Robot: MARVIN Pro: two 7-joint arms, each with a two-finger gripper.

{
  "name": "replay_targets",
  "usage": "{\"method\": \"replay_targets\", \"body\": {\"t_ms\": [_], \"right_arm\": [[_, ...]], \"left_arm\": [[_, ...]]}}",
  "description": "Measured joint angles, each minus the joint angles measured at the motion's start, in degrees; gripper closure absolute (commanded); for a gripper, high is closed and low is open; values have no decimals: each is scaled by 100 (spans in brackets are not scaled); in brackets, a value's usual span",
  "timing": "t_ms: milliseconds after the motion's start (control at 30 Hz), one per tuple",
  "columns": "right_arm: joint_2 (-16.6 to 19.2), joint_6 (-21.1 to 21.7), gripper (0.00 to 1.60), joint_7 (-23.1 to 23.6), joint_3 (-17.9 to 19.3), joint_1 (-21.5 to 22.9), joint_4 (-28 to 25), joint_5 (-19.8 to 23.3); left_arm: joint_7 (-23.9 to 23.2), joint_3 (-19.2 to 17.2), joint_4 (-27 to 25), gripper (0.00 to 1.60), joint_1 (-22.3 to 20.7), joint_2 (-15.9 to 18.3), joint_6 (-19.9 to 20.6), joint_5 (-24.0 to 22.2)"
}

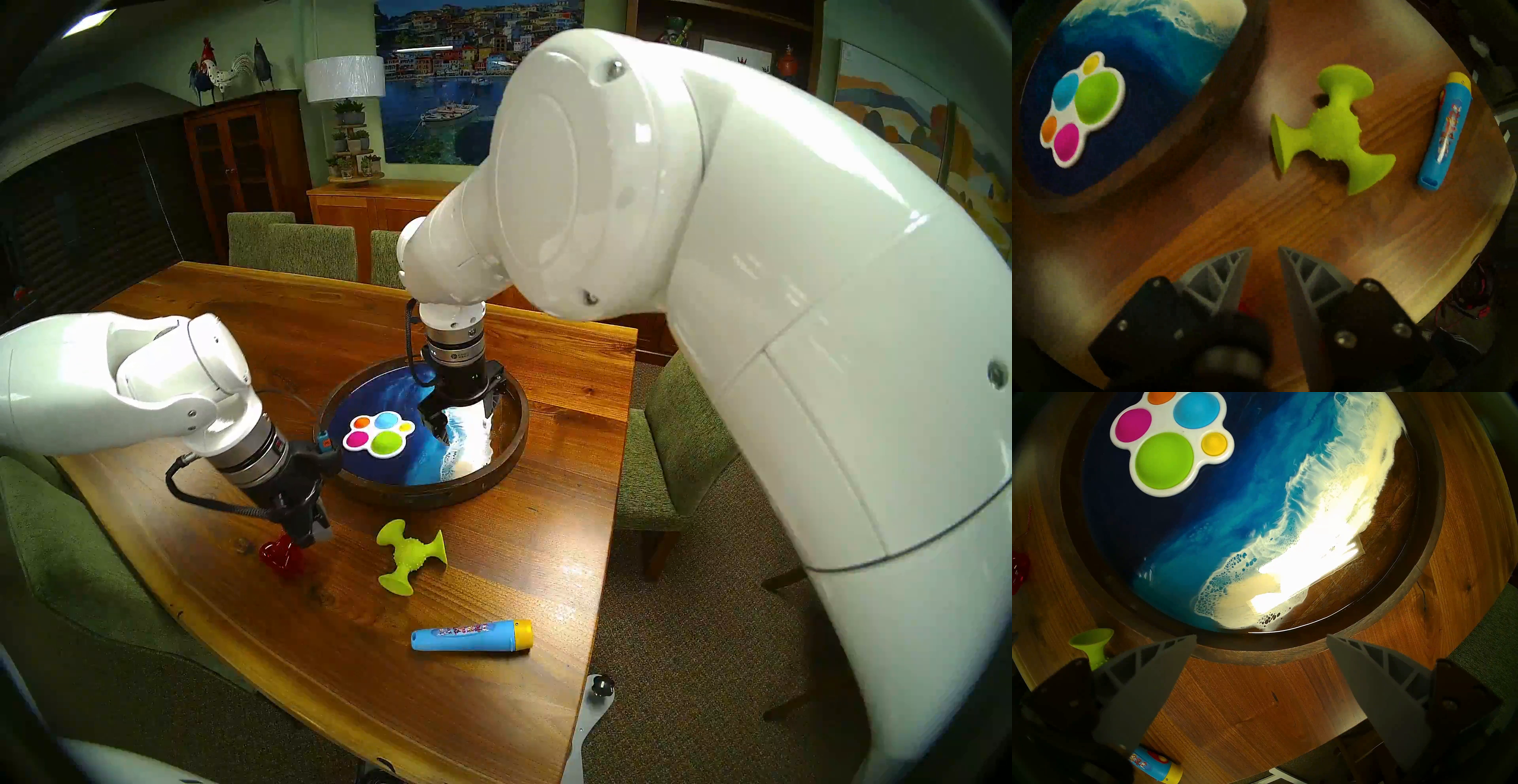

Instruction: Put toys in center tray

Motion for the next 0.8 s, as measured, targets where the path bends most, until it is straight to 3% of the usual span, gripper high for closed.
{"method": "replay_targets", "body": {"t_ms": [67, 200, 267, 367, 800], "right_arm": [[0, 0, 0, 0, 0, 0, 0, 0], [0, 0, 0, -1, 0, 0, 0, 0], [0, 0, 0, -2, 0, 0, 0, 0], [0, 0, 0, -2, 0, 0, 0, 0], [0, 0, 0, -2, 0, 0, 0, 0]], "left_arm": [[-17, 85, -36, 79, -64, 122, 0, 55], [-55, 149, -101, 62, -243, 410, 1, 191], [-79, 149, -118, 32, -336, 553, 1, 257], [-129, 149, -136, 0, -467, 747, 1, 366], [-745, 862, -203, 0, -1086, 1351, 1, 1168]]}}
